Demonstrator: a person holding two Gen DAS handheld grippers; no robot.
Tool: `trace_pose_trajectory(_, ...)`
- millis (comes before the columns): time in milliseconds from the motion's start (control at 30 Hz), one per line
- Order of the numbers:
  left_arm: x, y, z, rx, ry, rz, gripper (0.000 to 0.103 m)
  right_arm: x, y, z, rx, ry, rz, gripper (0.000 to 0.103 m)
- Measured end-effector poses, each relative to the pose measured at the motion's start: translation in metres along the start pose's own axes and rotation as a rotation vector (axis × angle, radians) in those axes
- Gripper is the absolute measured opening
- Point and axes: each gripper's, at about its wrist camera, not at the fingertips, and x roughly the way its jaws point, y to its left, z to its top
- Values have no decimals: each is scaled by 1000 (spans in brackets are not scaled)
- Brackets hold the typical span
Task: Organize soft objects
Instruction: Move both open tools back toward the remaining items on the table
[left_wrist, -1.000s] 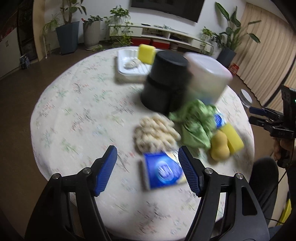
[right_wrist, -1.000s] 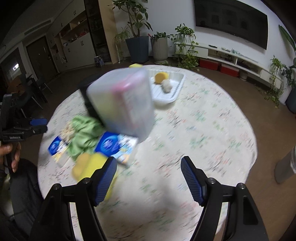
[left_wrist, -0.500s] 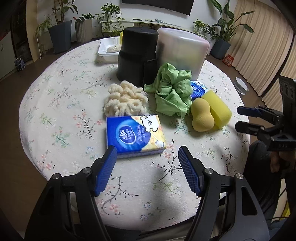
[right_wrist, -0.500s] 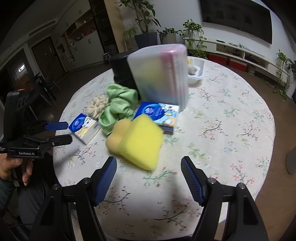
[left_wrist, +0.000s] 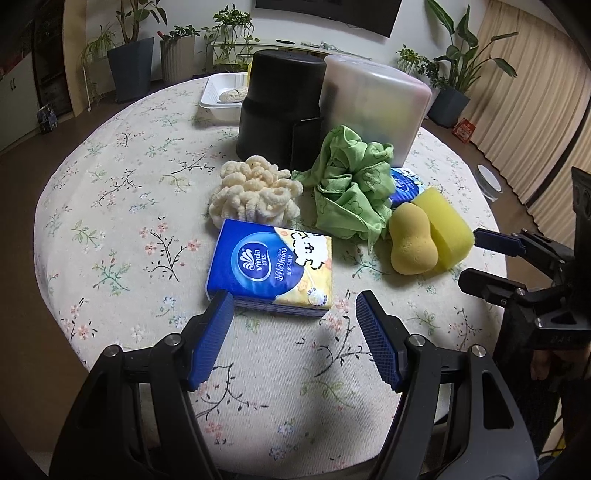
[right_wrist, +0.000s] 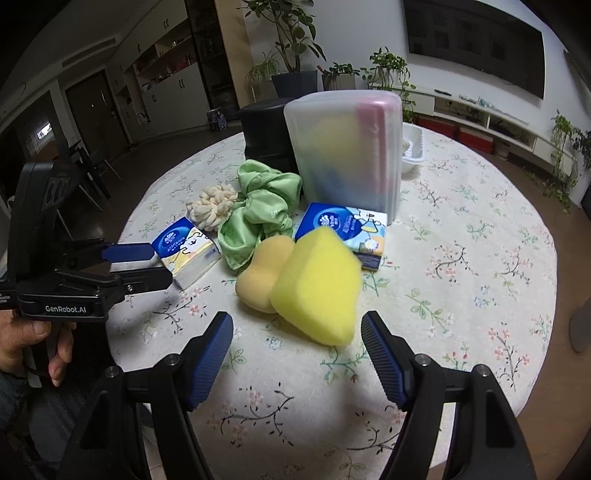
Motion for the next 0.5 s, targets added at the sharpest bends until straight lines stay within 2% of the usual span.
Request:
trace_pose_trajectory(200,4,7,3,-28,-15,31,67,7,2,4,-24,-13,-64,75)
trace_pose_trajectory(500,26,10,12,-30,18,59,69,22,-3,3,-28,1,-60,75)
